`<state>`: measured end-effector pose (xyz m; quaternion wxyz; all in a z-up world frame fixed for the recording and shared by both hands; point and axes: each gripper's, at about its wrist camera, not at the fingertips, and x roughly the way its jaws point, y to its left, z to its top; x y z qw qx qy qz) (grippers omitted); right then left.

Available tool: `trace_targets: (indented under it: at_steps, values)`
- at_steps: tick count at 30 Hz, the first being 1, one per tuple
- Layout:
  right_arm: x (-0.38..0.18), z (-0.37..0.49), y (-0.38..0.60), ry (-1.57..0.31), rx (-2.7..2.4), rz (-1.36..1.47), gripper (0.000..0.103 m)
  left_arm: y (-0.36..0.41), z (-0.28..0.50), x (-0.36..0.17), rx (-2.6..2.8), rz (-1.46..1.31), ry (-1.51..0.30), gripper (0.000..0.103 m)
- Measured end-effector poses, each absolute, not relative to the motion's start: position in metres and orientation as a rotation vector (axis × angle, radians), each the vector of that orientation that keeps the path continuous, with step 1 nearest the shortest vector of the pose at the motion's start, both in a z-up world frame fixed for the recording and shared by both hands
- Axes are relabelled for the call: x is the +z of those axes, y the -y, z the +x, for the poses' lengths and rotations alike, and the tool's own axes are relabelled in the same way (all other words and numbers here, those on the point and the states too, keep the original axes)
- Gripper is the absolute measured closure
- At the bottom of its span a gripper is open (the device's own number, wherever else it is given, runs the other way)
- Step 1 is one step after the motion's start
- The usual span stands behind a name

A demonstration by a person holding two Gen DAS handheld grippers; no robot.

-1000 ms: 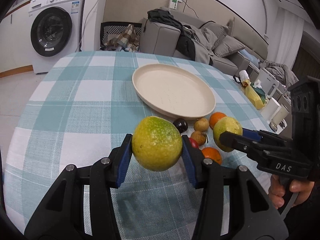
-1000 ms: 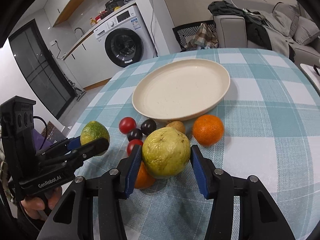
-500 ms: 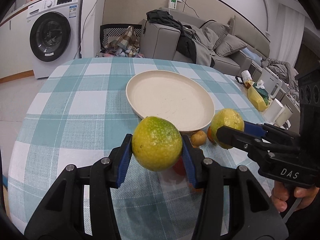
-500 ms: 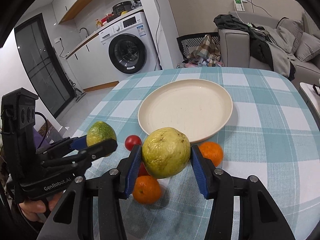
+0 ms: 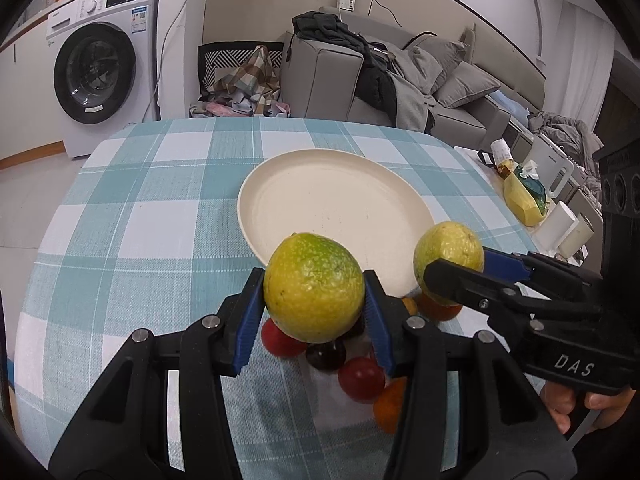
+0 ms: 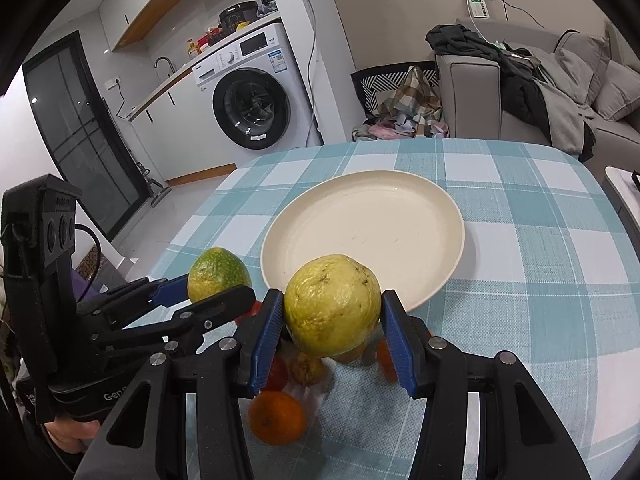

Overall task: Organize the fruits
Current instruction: 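Carry both citrus fruits over the cream plate and lower them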

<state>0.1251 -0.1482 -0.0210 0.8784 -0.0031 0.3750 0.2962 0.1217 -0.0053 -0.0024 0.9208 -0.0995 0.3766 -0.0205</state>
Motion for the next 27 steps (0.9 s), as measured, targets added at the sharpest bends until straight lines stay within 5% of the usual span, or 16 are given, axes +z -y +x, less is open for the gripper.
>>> trace_targets:
  at_steps: [27]
  values:
    - [-0.041, 0.183, 0.134, -0.865, 0.609, -0.010, 0.052, -0.004, 0.184, -0.026, -0.014, -0.185, -0.833, 0.058]
